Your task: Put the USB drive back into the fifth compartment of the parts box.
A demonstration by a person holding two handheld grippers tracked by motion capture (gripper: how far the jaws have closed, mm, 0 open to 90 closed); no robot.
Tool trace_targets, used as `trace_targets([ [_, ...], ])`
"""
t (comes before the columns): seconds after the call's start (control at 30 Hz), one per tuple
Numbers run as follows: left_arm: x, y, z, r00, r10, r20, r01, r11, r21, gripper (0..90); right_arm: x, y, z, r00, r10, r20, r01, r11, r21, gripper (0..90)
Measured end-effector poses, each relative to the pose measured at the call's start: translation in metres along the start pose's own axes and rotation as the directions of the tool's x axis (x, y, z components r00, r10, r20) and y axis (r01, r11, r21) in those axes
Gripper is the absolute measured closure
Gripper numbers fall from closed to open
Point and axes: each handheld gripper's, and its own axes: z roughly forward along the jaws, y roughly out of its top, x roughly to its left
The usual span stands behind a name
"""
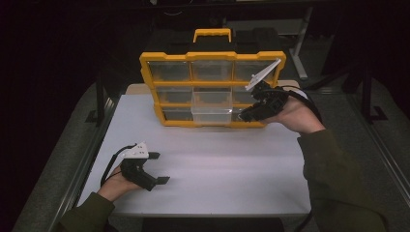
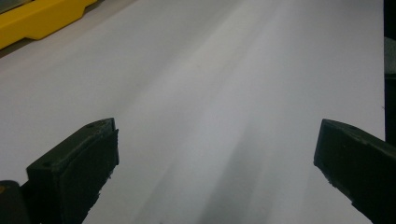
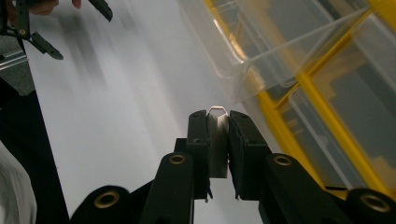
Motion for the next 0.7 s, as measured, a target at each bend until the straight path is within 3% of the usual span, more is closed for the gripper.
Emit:
trace_targets([
  [0.33, 0.0, 0.0, 0.0, 1.0, 0.001, 0.002, -0.001, 1.0, 0.002, 0.0, -0.007, 0.017, -0.011, 0.9999, -0.002, 0.017, 0.003, 1.0, -0.027, 77.8],
  [0.7, 0.0, 0.0, 0.0, 1.0, 0.0, 0.002, 0.0, 1.0, 0.003, 0.0, -0.011, 0.037, -0.008, 0.9995, -0.005, 0.032, 0.007, 0.998, -0.07, 77.7],
])
